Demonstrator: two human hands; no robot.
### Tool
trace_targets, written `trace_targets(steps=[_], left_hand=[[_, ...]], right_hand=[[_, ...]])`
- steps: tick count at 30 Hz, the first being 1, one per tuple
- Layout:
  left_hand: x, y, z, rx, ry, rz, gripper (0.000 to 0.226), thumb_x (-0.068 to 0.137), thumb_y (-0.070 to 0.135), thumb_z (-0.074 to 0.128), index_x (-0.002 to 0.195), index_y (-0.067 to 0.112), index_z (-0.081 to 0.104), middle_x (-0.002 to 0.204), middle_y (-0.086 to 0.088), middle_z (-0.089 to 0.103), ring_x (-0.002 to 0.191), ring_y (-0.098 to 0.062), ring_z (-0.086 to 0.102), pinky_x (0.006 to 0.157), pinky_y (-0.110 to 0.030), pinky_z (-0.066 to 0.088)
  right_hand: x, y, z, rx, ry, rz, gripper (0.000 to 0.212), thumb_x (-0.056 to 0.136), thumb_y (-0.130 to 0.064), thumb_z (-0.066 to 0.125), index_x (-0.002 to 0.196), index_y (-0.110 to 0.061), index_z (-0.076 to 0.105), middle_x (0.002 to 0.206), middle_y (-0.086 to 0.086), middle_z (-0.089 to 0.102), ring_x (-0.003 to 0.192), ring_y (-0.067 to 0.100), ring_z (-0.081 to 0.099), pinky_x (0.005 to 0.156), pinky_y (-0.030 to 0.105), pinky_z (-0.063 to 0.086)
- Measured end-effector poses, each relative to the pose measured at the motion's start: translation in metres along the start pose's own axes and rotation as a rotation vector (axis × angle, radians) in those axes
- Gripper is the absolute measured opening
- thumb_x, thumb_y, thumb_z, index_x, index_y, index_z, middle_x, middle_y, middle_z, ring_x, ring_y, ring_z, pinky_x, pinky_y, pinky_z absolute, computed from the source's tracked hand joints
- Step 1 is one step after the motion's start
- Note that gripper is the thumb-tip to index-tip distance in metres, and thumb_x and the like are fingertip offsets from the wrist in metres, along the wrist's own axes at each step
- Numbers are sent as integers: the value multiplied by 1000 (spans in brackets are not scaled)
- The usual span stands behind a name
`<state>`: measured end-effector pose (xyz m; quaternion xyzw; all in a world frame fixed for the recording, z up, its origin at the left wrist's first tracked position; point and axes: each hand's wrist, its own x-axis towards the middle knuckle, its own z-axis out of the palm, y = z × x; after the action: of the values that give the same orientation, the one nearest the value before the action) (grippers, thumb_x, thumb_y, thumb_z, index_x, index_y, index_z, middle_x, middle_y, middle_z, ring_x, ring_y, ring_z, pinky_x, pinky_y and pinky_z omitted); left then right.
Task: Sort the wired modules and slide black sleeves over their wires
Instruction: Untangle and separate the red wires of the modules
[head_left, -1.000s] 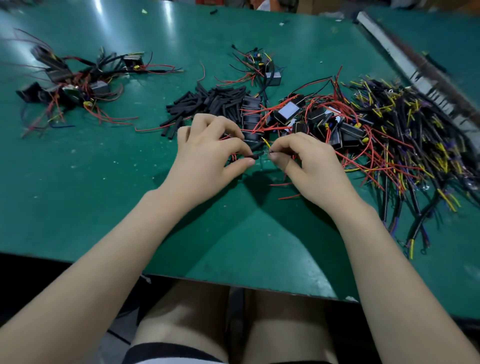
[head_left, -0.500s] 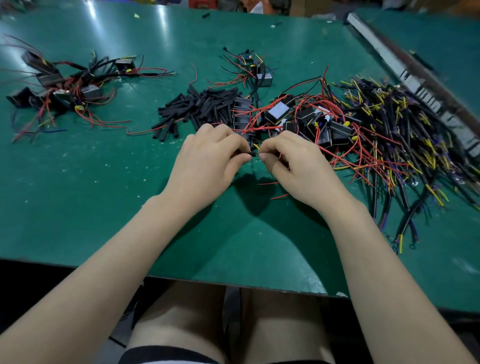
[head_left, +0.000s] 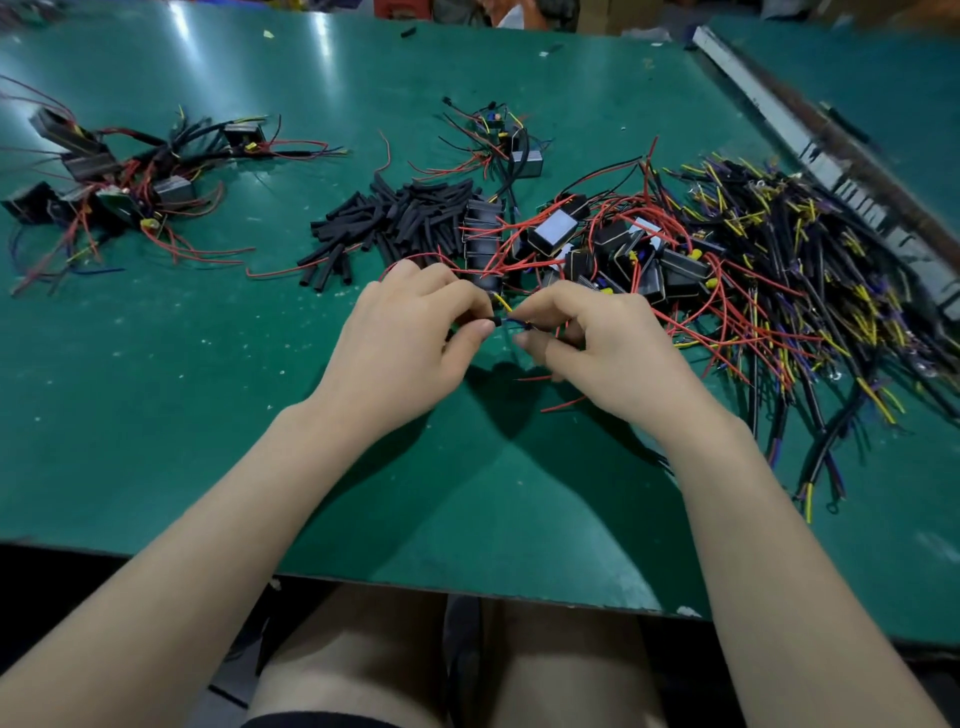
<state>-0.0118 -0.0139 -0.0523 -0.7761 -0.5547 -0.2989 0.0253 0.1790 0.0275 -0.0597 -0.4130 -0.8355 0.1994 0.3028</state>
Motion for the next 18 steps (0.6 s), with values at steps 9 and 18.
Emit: trace_targets(steps=[9,18], left_hand=[[2,9,6,72,21,67,20,92,26,58,103,13,69,94,-7,62,90,-33,51,70,-43,41],[1,7,8,-111,143,-4,17,85,29,67,94,16,62,88,7,64,84,-24,53,73,-41,40]], right_hand=[[1,-3,1,39,37,-15,15,87,-10,67,100,-16,67,85,-8,66,76,-8,56,71,7,40],[1,-3,-1,273,18,36,22,95,-13,57,114,-24,57,79,-10,72,79,-3,60,73,15,42]])
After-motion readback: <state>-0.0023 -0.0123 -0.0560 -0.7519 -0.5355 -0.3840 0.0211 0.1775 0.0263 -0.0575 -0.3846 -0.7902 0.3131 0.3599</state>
